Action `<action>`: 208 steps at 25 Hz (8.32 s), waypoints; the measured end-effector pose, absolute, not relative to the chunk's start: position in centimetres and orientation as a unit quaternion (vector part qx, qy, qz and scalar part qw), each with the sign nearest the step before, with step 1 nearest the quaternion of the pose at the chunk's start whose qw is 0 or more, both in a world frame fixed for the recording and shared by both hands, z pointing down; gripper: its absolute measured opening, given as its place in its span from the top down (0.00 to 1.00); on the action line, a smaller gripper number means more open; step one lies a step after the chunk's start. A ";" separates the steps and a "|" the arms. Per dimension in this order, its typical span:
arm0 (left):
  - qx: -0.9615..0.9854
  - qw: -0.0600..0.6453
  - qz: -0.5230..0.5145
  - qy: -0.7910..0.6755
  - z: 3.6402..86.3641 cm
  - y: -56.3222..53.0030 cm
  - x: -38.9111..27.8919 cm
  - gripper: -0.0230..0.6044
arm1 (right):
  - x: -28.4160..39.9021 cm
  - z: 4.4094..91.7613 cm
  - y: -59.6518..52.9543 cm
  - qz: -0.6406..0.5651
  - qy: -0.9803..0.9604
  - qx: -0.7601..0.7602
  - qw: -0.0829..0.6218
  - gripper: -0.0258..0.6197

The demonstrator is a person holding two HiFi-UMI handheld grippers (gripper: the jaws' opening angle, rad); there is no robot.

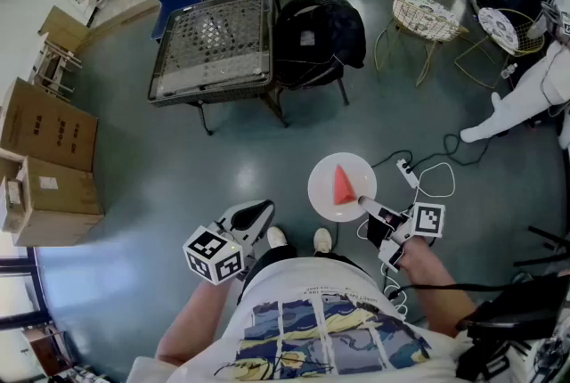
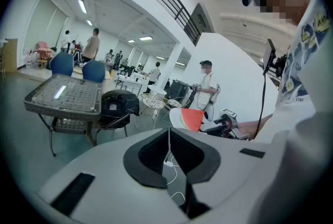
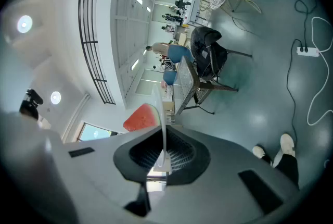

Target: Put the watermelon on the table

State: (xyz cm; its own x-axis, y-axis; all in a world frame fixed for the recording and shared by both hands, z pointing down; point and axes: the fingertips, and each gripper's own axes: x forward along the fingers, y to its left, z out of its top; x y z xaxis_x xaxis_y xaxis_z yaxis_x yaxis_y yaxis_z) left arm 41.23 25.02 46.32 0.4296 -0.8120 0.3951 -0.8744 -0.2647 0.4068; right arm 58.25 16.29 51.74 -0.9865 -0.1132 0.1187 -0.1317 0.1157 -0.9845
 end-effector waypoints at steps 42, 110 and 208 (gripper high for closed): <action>0.809 0.260 0.056 -0.524 43.9 19.1 23.8 0.95 | 37.0 52.4 5.4 0.666 -0.740 0.096 0.026 0.94; 0.724 0.369 0.113 -0.572 45.4 -10.4 -12.0 0.95 | -1.8 80.5 -46.1 0.712 -0.613 0.340 0.039 0.93; 0.863 0.254 0.093 -0.426 43.6 12.6 -17.4 0.95 | -9.4 46.7 5.3 0.150 -0.940 0.135 0.274 0.95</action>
